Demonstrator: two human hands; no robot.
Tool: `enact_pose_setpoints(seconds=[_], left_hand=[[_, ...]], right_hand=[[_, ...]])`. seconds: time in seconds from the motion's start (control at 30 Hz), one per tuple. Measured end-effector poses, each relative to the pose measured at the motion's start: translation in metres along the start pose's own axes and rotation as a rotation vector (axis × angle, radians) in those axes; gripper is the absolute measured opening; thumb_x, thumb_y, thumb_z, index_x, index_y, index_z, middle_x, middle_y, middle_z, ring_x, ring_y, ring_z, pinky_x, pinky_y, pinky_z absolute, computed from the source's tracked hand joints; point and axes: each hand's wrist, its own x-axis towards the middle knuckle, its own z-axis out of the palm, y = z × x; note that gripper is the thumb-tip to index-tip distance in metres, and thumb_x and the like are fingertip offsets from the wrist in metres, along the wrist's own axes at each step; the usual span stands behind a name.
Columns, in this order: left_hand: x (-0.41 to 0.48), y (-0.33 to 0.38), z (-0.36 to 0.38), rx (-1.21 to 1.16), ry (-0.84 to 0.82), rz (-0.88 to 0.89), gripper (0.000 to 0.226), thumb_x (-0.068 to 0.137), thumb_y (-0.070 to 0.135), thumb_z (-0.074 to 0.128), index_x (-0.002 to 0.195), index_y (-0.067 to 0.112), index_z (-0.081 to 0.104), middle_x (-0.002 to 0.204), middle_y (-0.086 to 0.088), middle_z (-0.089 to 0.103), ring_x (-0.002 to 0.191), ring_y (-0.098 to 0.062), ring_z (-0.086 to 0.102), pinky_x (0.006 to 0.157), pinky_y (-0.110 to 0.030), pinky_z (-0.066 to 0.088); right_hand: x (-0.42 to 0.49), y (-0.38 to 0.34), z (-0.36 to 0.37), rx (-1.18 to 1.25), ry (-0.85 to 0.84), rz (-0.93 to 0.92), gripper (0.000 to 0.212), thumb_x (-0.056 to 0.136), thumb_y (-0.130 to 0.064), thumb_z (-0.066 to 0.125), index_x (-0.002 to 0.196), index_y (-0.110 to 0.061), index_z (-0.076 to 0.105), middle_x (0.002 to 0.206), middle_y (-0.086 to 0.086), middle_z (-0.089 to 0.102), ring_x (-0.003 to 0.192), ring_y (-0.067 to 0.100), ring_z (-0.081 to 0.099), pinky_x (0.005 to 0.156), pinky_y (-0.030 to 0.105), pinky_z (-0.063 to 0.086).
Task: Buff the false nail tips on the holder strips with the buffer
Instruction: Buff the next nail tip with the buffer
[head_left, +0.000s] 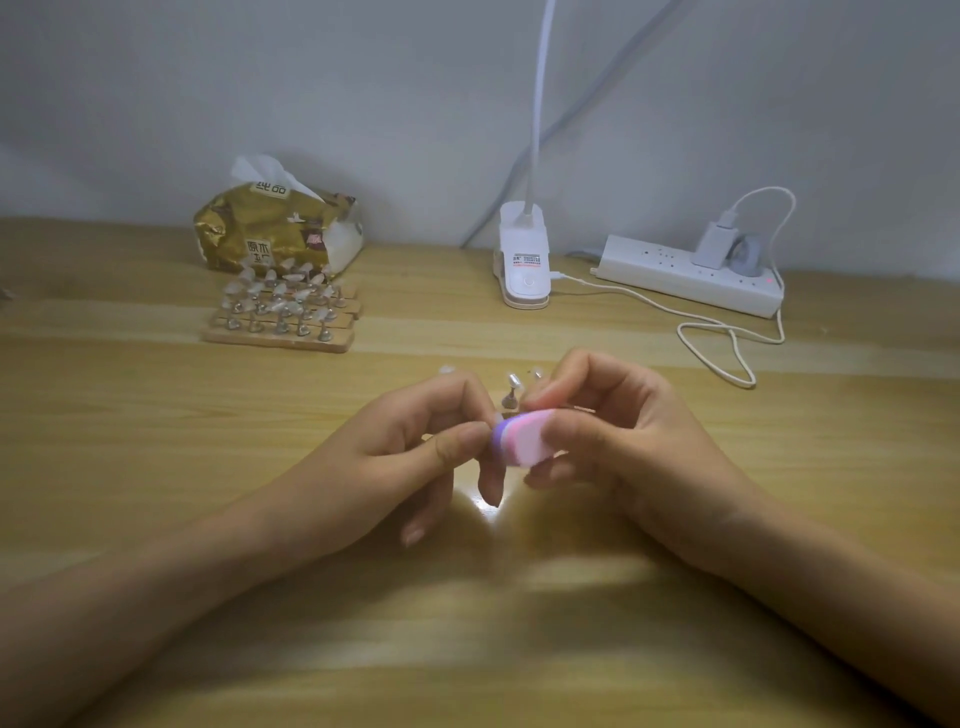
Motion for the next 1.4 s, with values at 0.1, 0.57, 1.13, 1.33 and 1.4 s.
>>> enact_pose_setpoints(seconds=[0.1,0.57,1.13,1.33,1.4], left_hand=[[0.000,0.000,-0.001,0.000,0.023,-0.022,0.017,0.096,0.029,0.054,0.086,0.016,0.055,0.074,-0.002,0.066,0.033,-0.012,0.039,0.039,-0.015,0.032],[-0.001,-0.001,0.002,0.030,0.023,-0.026,0.021,0.088,0.040,0.056,0.084,0.019,0.058,0.065,0.002,0.062,0.036,-0.008,0.038,0.041,-0.014,0.033],[0.003,0.007,-0.008,-0.015,0.439,0.084,0.006,0.086,0.029,0.063,0.082,0.027,0.067,0.100,0.007,0.072,0.066,-0.007,0.058,0.047,-0.016,0.039],[0.012,0.013,-0.024,0.175,0.538,0.113,0.021,0.080,0.034,0.068,0.091,0.017,0.074,0.081,0.007,0.073,0.065,-0.009,0.058,0.054,-0.023,0.047],[0.014,0.011,-0.025,0.275,0.536,0.123,0.023,0.080,0.036,0.068,0.093,0.018,0.071,0.089,0.007,0.076,0.075,-0.016,0.065,0.060,-0.032,0.049]], right_hand=[[0.003,-0.001,0.000,-0.054,0.073,-0.007,0.021,0.071,-0.005,0.084,0.071,-0.018,0.068,0.080,0.003,0.070,0.060,0.012,0.063,0.057,0.020,0.055],[0.002,0.001,-0.005,0.033,0.029,-0.030,0.018,0.074,-0.006,0.079,0.071,-0.021,0.069,0.081,0.009,0.068,0.057,0.011,0.061,0.055,0.020,0.054],[0.008,0.003,-0.019,0.184,0.283,-0.021,0.012,0.076,-0.019,0.073,0.067,-0.024,0.068,0.106,0.023,0.055,0.061,0.006,0.056,0.057,0.018,0.054],[0.010,0.002,-0.019,0.246,0.314,-0.007,0.006,0.071,-0.021,0.071,0.067,-0.022,0.066,0.109,0.022,0.055,0.063,0.007,0.057,0.057,0.018,0.055],[0.011,0.002,-0.019,0.243,0.314,-0.003,0.006,0.072,-0.021,0.071,0.068,-0.022,0.066,0.109,0.022,0.055,0.063,0.007,0.057,0.057,0.018,0.054]])
